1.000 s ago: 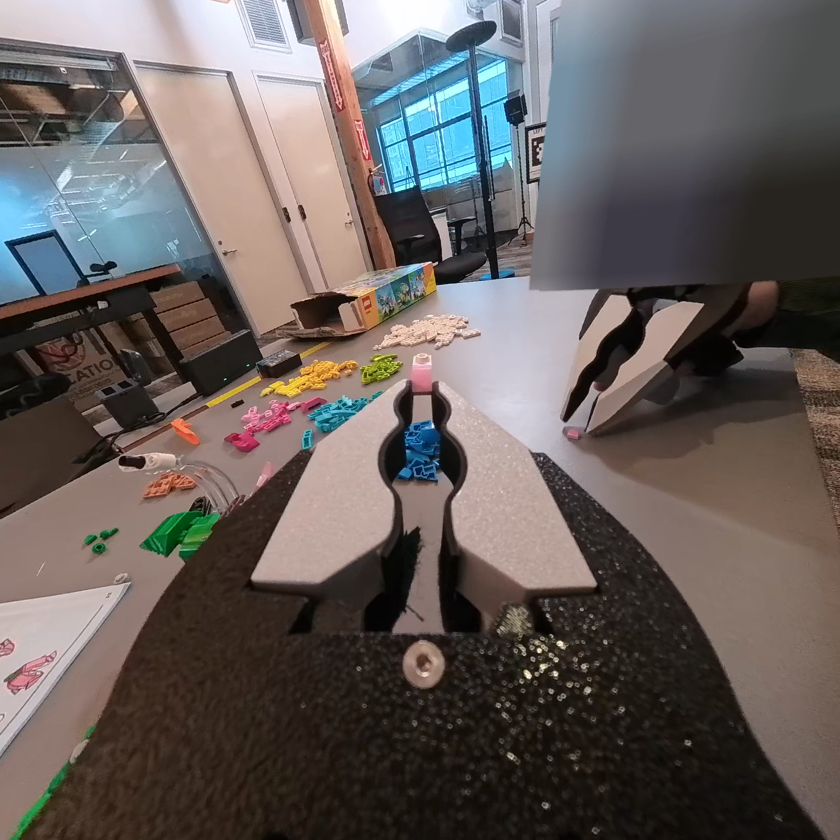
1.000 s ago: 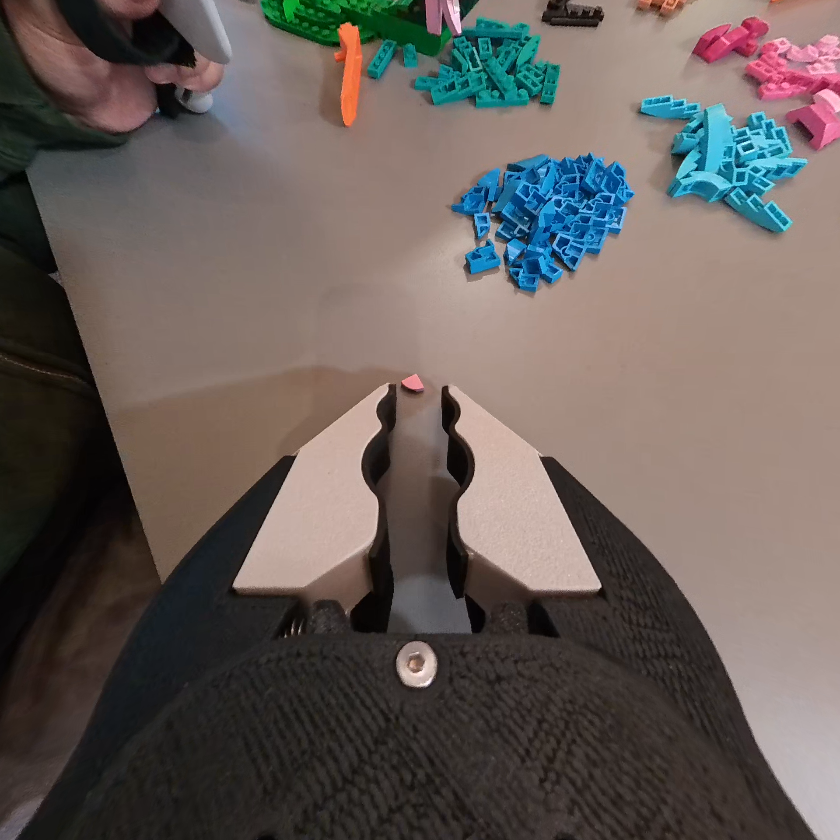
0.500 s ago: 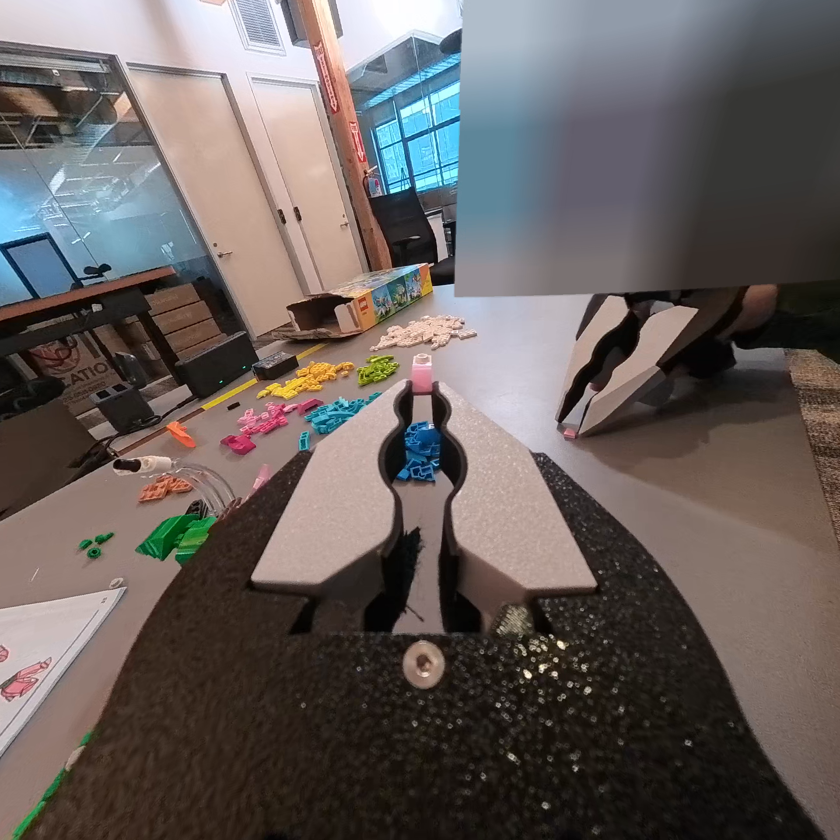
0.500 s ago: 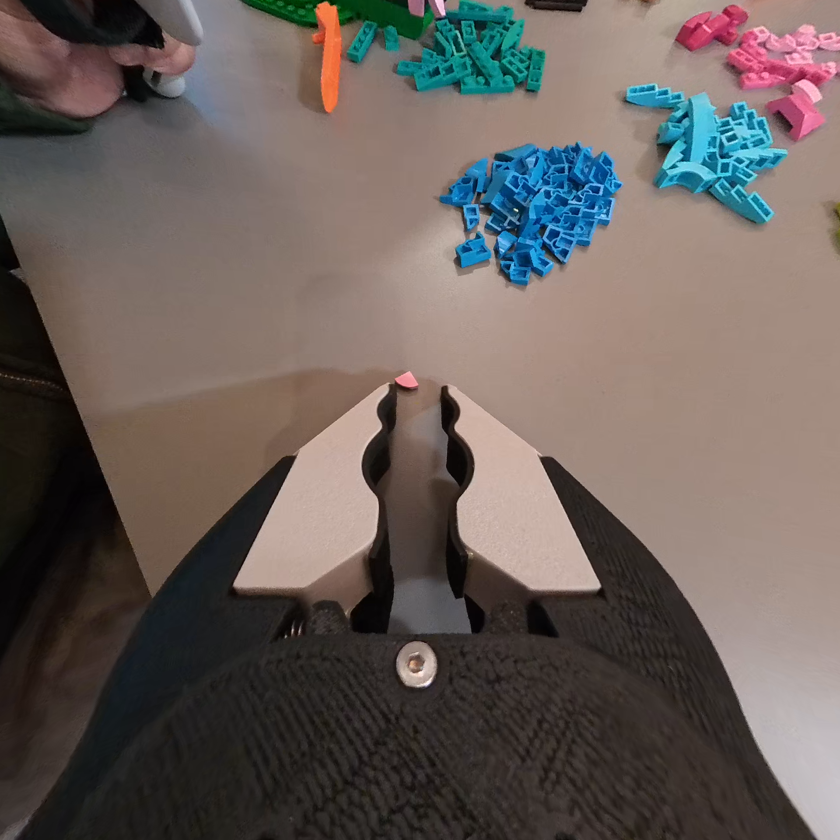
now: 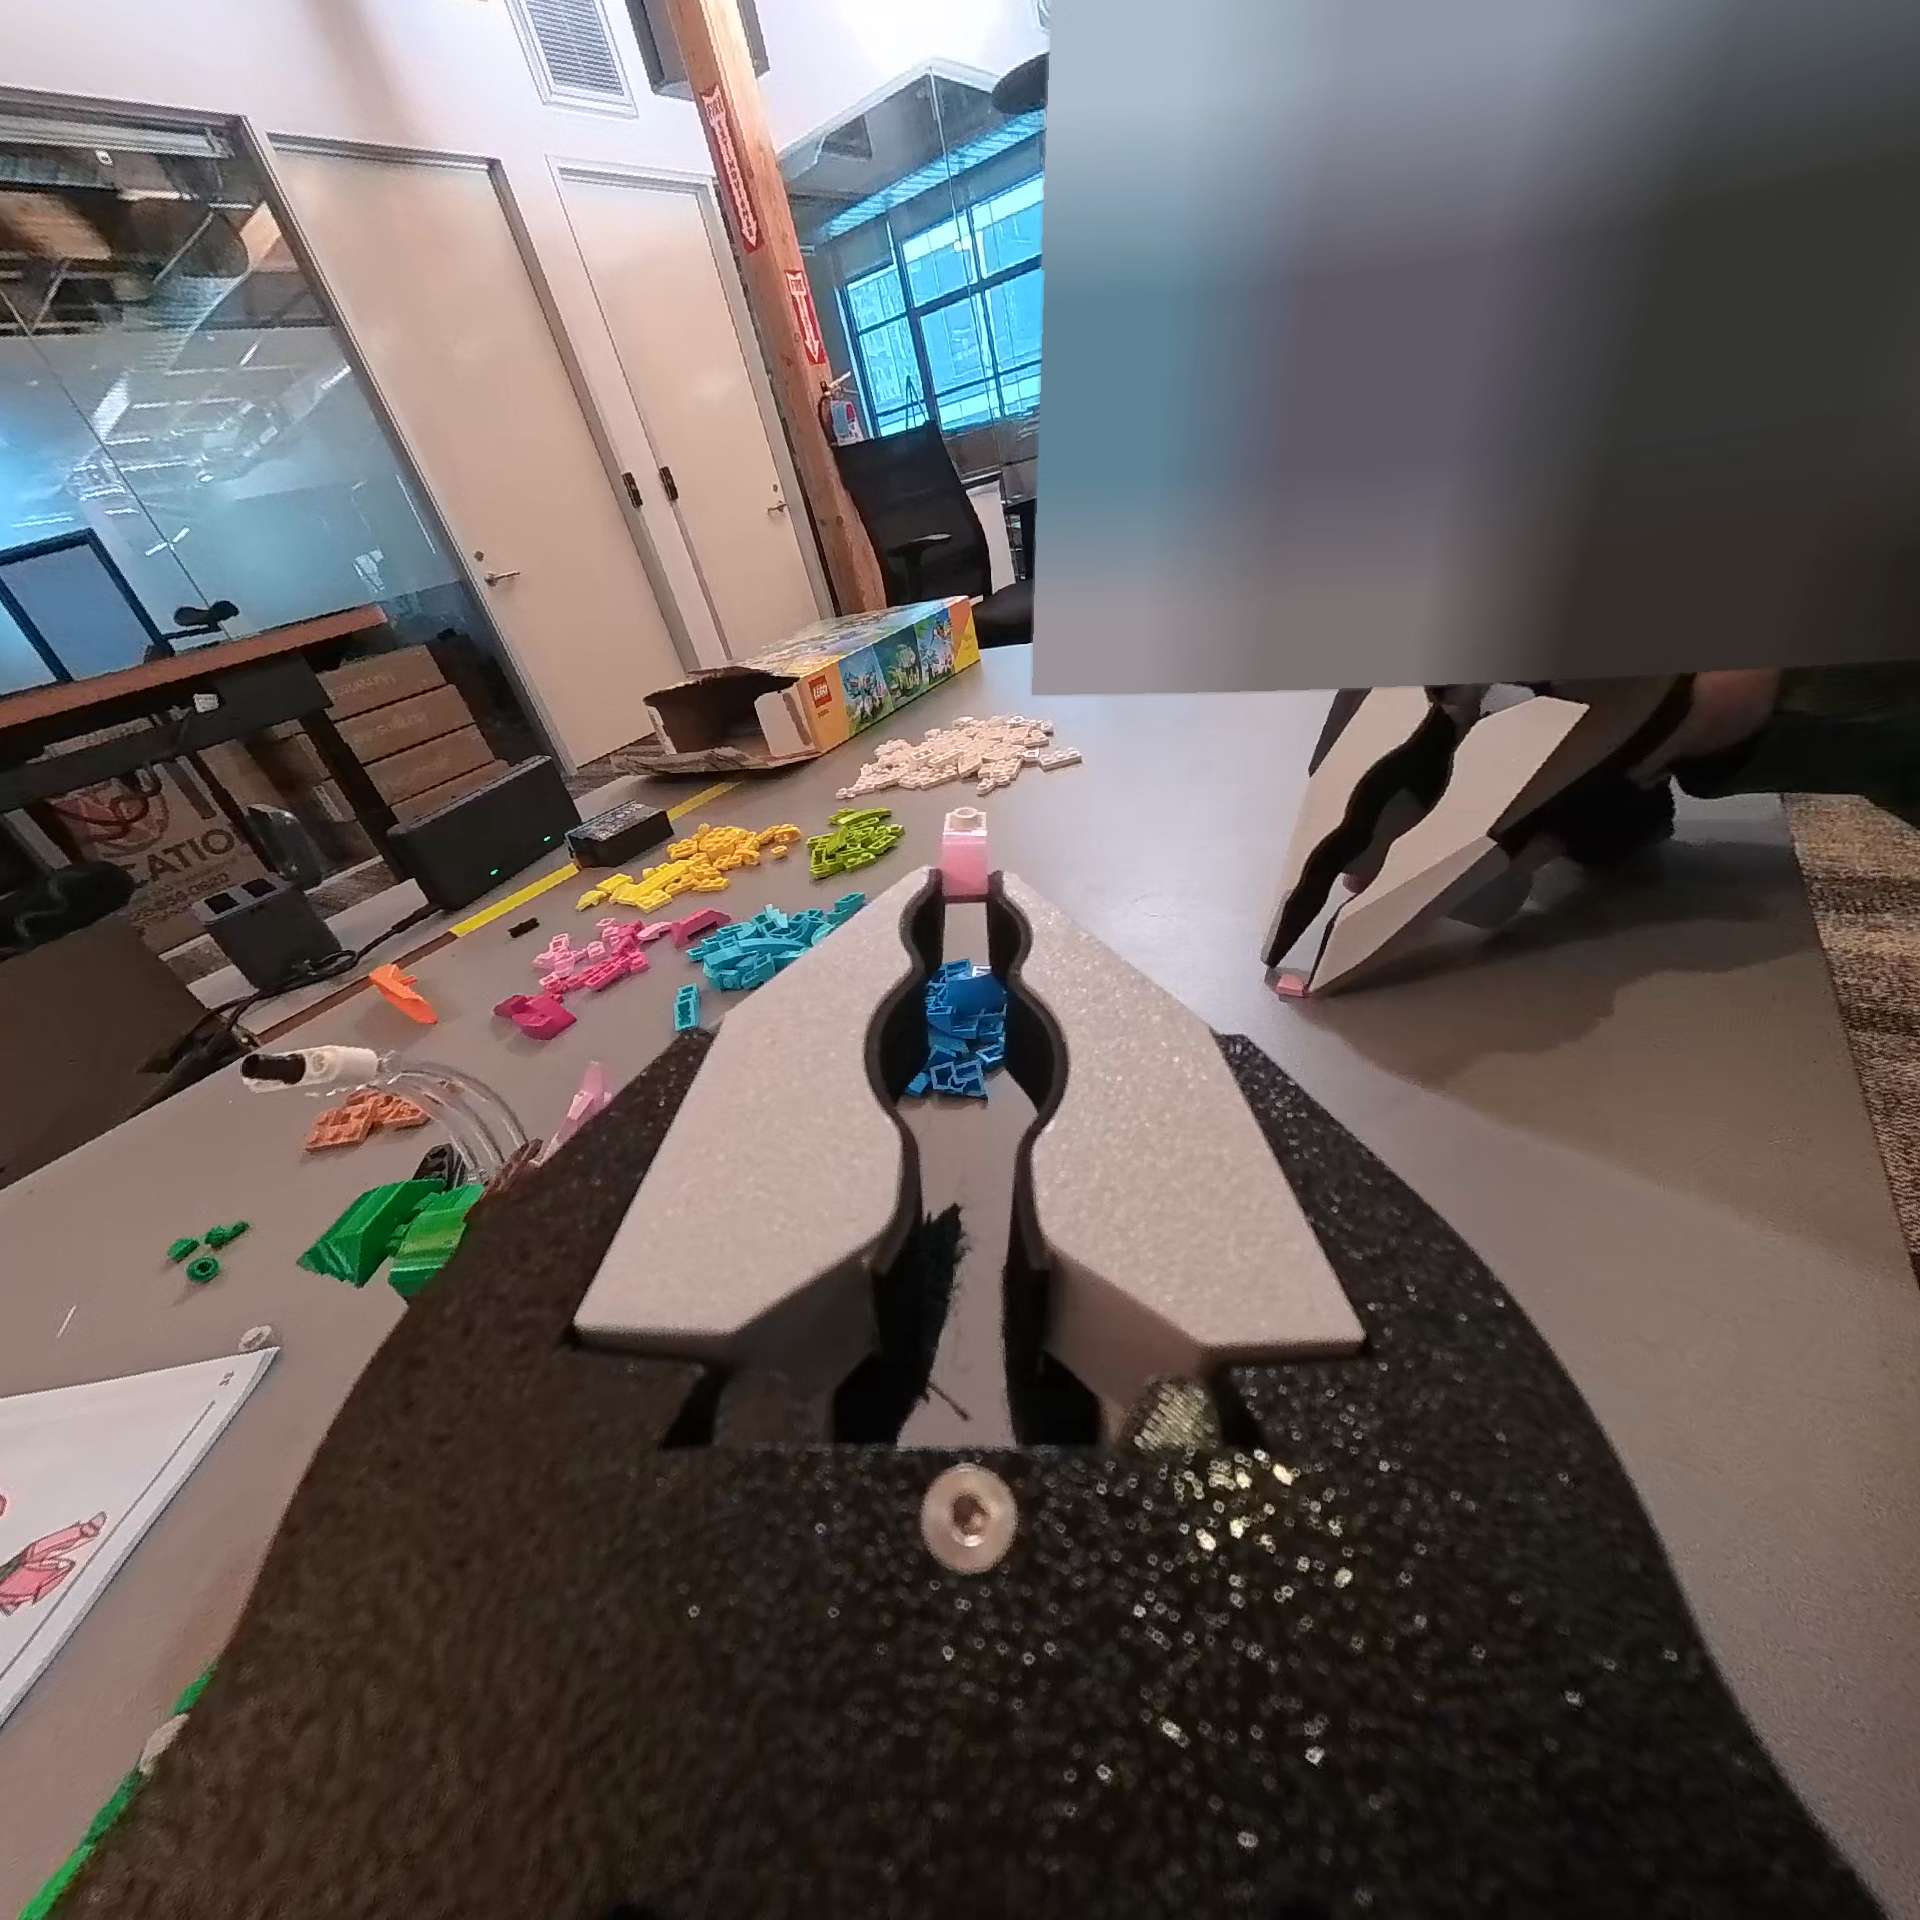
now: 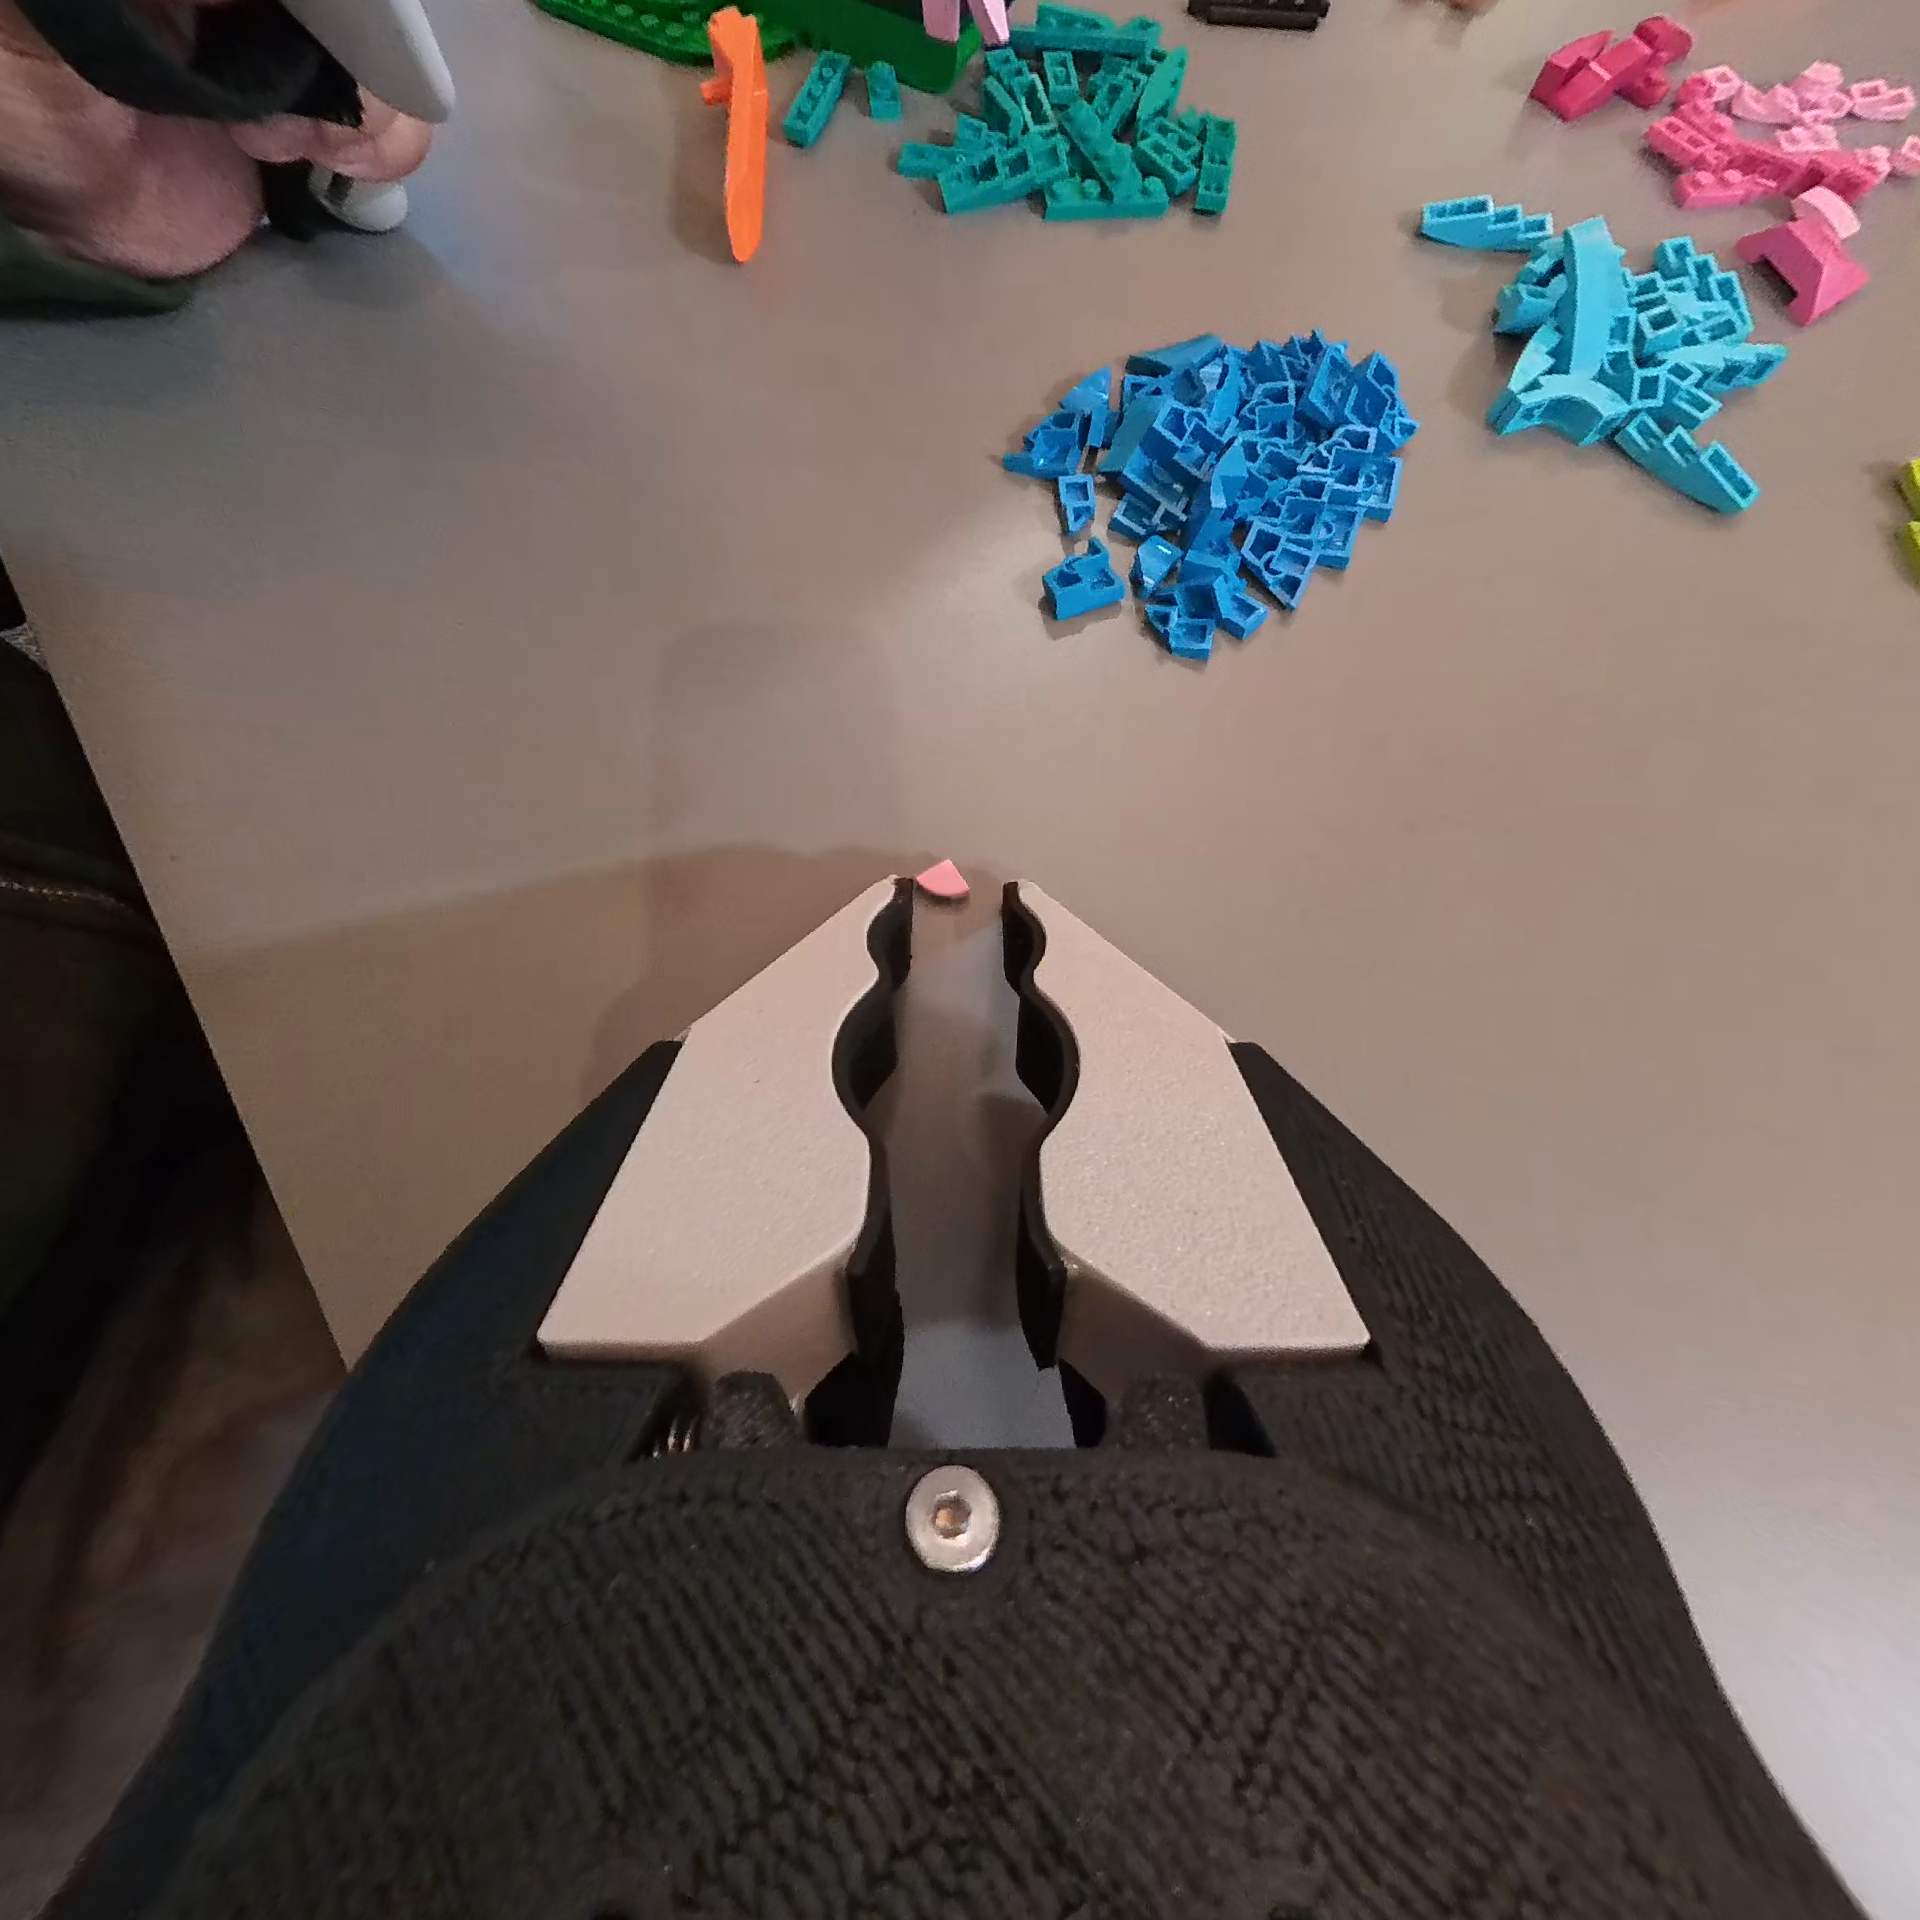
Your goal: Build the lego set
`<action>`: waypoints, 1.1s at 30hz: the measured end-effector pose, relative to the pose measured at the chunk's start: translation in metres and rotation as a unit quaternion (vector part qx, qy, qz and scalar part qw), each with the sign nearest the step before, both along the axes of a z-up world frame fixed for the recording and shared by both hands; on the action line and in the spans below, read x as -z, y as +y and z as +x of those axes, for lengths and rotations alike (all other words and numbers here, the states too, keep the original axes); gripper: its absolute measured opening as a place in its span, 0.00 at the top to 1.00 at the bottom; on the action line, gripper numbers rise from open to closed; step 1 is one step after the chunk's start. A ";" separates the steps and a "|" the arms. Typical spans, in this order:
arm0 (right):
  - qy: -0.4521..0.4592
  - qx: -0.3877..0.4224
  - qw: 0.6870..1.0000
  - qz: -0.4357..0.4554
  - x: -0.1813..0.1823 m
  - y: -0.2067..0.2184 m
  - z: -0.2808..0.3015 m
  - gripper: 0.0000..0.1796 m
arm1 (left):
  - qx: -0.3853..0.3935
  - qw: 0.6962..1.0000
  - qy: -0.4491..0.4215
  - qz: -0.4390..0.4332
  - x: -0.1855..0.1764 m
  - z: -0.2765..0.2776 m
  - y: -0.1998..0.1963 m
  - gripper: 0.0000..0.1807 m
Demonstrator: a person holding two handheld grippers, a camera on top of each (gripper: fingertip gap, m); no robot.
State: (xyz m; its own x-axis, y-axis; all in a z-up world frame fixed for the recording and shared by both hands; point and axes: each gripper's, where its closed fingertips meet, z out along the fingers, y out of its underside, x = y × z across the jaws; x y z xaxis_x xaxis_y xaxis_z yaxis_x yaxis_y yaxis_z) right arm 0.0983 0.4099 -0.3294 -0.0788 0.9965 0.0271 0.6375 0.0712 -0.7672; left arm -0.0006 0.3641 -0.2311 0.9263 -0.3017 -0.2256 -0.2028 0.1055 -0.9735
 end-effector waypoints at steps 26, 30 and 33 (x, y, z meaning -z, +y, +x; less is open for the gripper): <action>0.002 -0.040 0.999 0.008 0.001 -0.002 -0.002 0.95 | 0.010 1.000 0.005 -0.003 0.001 0.004 -0.001 0.97; 0.001 -0.045 0.999 0.006 0.001 -0.002 -0.002 0.95 | 0.019 1.000 0.007 -0.006 0.002 0.007 -0.001 0.97; 0.012 -0.063 0.998 0.025 -0.006 -0.003 -0.006 0.95 | 0.058 0.998 -0.014 -0.018 0.002 0.017 -0.004 0.97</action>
State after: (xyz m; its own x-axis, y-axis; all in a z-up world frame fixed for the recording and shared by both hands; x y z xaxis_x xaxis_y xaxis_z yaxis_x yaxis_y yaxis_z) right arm 0.0921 0.4069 -0.3236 -0.2025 0.9760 0.0806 0.6026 0.1891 -0.7753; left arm 0.0159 0.3598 -0.2330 0.8908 -0.4141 -0.1870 -0.1634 0.0921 -0.9823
